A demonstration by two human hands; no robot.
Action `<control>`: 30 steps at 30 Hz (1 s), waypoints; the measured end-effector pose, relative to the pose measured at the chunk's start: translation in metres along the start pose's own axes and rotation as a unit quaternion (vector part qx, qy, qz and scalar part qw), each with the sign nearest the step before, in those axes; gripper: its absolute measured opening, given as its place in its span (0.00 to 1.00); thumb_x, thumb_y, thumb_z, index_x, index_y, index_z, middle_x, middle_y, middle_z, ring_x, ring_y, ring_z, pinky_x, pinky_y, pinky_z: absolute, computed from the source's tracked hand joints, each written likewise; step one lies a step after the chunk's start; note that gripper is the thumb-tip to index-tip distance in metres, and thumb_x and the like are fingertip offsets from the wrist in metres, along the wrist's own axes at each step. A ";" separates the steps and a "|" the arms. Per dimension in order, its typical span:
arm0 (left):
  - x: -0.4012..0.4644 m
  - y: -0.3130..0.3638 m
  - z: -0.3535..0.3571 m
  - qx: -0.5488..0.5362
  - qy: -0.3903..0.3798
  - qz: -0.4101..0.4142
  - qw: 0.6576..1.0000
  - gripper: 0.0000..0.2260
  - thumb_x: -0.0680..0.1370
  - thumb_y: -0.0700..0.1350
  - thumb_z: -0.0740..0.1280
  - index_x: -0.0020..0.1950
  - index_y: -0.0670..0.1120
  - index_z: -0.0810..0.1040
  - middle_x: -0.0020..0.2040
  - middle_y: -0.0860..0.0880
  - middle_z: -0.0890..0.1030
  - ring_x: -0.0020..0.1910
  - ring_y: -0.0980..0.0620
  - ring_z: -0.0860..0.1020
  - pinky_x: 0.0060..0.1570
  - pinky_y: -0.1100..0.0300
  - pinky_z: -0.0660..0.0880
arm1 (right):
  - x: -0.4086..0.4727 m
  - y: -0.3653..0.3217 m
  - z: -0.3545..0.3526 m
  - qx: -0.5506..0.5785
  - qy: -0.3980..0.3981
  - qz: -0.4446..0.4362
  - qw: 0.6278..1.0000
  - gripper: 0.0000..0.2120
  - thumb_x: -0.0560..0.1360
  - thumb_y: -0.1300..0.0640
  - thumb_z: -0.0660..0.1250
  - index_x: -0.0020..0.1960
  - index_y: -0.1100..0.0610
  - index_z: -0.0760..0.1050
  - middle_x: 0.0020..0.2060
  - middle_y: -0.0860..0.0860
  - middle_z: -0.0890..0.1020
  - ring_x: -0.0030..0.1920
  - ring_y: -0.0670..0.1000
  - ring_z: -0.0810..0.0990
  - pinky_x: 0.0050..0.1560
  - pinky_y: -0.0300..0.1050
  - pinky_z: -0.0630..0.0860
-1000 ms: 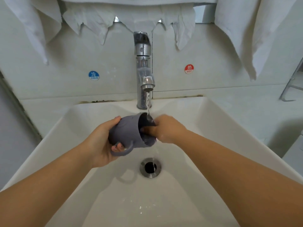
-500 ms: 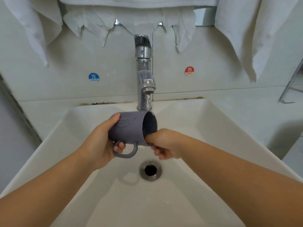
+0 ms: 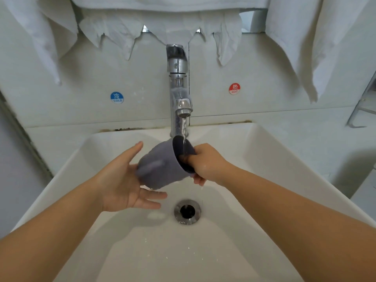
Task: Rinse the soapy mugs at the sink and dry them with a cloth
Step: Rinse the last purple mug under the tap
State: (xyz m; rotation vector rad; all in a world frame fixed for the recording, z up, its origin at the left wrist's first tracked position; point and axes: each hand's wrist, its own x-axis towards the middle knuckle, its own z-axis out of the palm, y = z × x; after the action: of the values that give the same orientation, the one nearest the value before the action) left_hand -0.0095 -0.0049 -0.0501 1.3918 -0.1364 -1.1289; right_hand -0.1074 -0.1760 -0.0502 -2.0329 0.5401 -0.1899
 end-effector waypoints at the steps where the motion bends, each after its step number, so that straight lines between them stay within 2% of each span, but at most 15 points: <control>1: 0.000 0.001 -0.003 0.001 -0.010 0.004 1.000 0.30 0.73 0.68 0.60 0.64 0.47 0.76 0.60 0.41 0.81 0.55 0.30 0.80 0.47 0.40 0.79 | -0.002 -0.001 -0.001 0.028 -0.016 0.029 0.999 0.13 0.79 0.62 0.58 0.37 0.61 0.72 0.25 0.54 0.74 0.18 0.47 0.72 0.22 0.36 0.70; 4: 0.000 -0.001 -0.003 -0.013 -0.038 0.035 0.999 0.34 0.68 0.69 0.61 0.64 0.47 0.78 0.59 0.41 0.82 0.59 0.35 0.78 0.54 0.42 0.76 | -0.007 -0.003 -0.001 0.103 -0.079 0.110 0.985 0.12 0.78 0.64 0.57 0.37 0.61 0.72 0.22 0.51 0.72 0.19 0.46 0.69 0.22 0.34 0.68; 7: -0.002 -0.004 0.002 -0.004 -0.057 0.086 0.995 0.32 0.68 0.70 0.60 0.62 0.50 0.78 0.58 0.44 0.83 0.57 0.41 0.81 0.48 0.47 0.80 | -0.008 -0.005 -0.001 0.143 -0.130 0.169 0.966 0.14 0.79 0.62 0.55 0.37 0.61 0.73 0.20 0.48 0.71 0.19 0.44 0.69 0.22 0.33 0.68; 9: -0.003 -0.005 0.005 0.009 -0.028 0.106 0.994 0.25 0.70 0.65 0.66 0.59 0.50 0.79 0.54 0.45 0.84 0.50 0.44 0.82 0.44 0.52 0.80 | -0.009 -0.006 0.000 0.157 -0.156 0.184 0.958 0.14 0.79 0.60 0.56 0.37 0.60 0.74 0.21 0.48 0.71 0.20 0.44 0.68 0.21 0.32 0.67; 11: -0.002 -0.006 0.007 0.011 0.025 0.096 0.995 0.20 0.70 0.61 0.68 0.54 0.49 0.80 0.46 0.45 0.83 0.41 0.46 0.80 0.37 0.59 0.77 | -0.010 -0.008 0.004 0.129 -0.176 0.173 0.961 0.14 0.79 0.57 0.57 0.37 0.59 0.73 0.23 0.48 0.70 0.21 0.44 0.67 0.22 0.32 0.65; 13: 0.000 -0.006 0.008 0.019 0.065 0.084 0.994 0.19 0.72 0.63 0.65 0.51 0.50 0.79 0.39 0.45 0.82 0.35 0.47 0.78 0.29 0.63 0.74 | -0.010 -0.008 0.007 0.079 -0.160 0.142 0.974 0.12 0.78 0.56 0.59 0.38 0.58 0.72 0.25 0.48 0.69 0.23 0.45 0.67 0.25 0.34 0.65; 15: 0.001 -0.007 0.008 0.031 0.087 0.081 0.992 0.20 0.75 0.64 0.63 0.50 0.49 0.79 0.35 0.44 0.81 0.32 0.47 0.77 0.25 0.64 0.72 | -0.005 -0.005 0.006 0.015 -0.111 0.087 0.990 0.11 0.77 0.55 0.63 0.38 0.58 0.72 0.27 0.50 0.70 0.25 0.47 0.67 0.26 0.36 0.66; 18: 0.003 -0.008 0.011 0.055 0.090 0.072 0.992 0.20 0.76 0.64 0.62 0.50 0.47 0.78 0.34 0.43 0.80 0.29 0.46 0.76 0.24 0.64 0.70 | 0.003 -0.001 -0.003 -0.076 -0.037 0.007 0.996 0.14 0.73 0.50 0.70 0.36 0.58 0.73 0.28 0.53 0.71 0.27 0.51 0.68 0.28 0.40 0.67; 21: 0.006 -0.010 0.015 0.068 0.101 0.053 0.991 0.20 0.75 0.64 0.63 0.48 0.47 0.77 0.33 0.44 0.79 0.29 0.46 0.74 0.26 0.63 0.68 | 0.009 0.000 -0.008 -0.143 0.030 -0.029 0.989 0.22 0.71 0.41 0.71 0.32 0.56 0.69 0.27 0.50 0.71 0.30 0.51 0.69 0.34 0.45 0.67; 23: 0.007 -0.013 0.018 0.087 0.108 0.036 0.990 0.21 0.75 0.64 0.64 0.48 0.46 0.77 0.32 0.44 0.79 0.29 0.46 0.74 0.24 0.63 0.68 | 0.012 -0.002 -0.010 -0.257 0.055 -0.050 0.963 0.20 0.72 0.40 0.68 0.34 0.55 0.70 0.30 0.49 0.74 0.33 0.51 0.73 0.36 0.46 0.70; 26: 0.009 -0.016 0.020 0.120 0.124 0.019 0.985 0.22 0.74 0.66 0.64 0.48 0.46 0.78 0.31 0.45 0.80 0.30 0.46 0.75 0.25 0.63 0.69 | 0.010 -0.013 -0.013 -0.406 0.052 -0.121 0.905 0.11 0.74 0.48 0.67 0.43 0.56 0.75 0.35 0.50 0.76 0.38 0.53 0.75 0.38 0.45 0.72; 30: 0.009 -0.016 0.013 0.135 0.136 0.013 0.981 0.23 0.75 0.66 0.63 0.49 0.46 0.78 0.31 0.45 0.80 0.29 0.47 0.75 0.26 0.62 0.69 | 0.007 -0.027 0.000 -0.454 0.055 -0.245 0.855 0.05 0.75 0.56 0.65 0.49 0.56 0.72 0.40 0.49 0.72 0.40 0.52 0.73 0.40 0.44 0.71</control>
State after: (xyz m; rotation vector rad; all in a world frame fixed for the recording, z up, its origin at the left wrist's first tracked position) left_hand -0.0223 -0.0167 -0.0639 1.7672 -0.1139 -0.9101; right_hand -0.0925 -0.1677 -0.0277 -3.0923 0.1483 -0.4132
